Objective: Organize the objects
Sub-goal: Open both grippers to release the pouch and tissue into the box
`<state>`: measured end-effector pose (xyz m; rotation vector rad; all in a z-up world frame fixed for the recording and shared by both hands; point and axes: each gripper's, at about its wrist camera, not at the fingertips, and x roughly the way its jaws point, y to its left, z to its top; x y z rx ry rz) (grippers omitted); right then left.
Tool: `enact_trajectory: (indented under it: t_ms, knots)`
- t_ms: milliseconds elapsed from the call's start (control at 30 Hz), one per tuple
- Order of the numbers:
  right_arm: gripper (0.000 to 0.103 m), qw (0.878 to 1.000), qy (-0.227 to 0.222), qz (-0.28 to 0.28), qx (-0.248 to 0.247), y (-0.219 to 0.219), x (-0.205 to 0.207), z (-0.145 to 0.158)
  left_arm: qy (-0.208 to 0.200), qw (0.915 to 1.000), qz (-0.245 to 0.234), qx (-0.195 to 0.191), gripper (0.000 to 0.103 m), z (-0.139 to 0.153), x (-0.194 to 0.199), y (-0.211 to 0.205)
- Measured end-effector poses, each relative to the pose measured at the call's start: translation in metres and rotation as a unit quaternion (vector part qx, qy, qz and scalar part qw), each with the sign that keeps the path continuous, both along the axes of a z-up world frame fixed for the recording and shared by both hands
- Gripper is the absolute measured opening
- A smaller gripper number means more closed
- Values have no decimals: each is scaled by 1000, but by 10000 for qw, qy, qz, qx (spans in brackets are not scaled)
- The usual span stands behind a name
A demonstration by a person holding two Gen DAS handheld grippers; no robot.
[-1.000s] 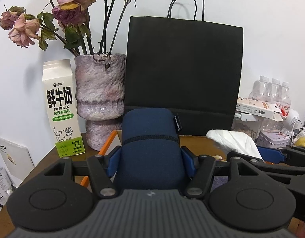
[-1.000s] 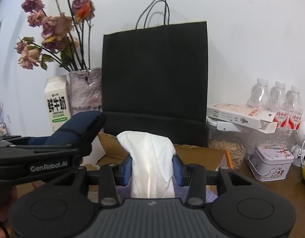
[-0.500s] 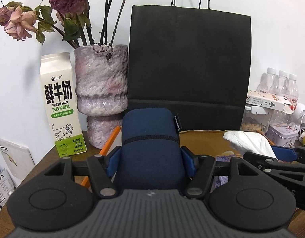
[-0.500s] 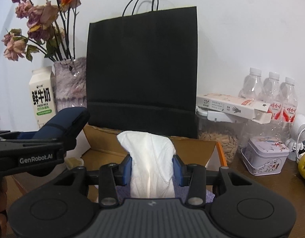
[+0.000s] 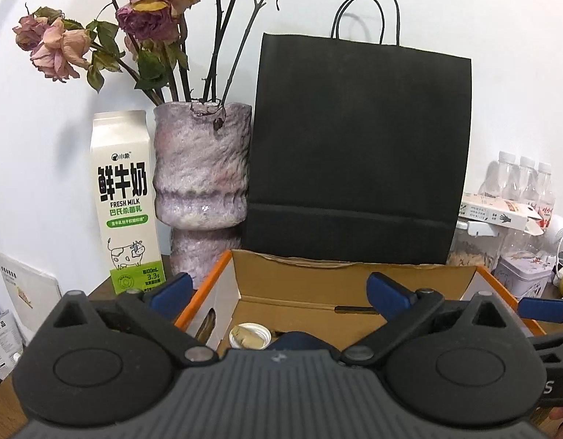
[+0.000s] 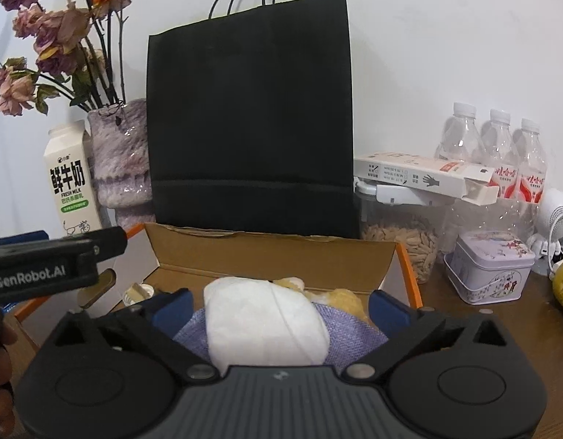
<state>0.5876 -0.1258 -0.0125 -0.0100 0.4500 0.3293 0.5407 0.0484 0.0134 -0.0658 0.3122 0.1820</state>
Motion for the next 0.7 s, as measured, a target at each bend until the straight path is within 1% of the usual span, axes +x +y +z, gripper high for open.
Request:
enact_trajectory:
  t_ms: [300,700]
  knots:
    - [103,9999,105,23,40,0,-1,0,21,10000,-23,-30,103,-1,-1,0]
    - [103,9999,62,26,117,-3,-7,7,-29,9999,-42,-97,103,2,-10,-1]
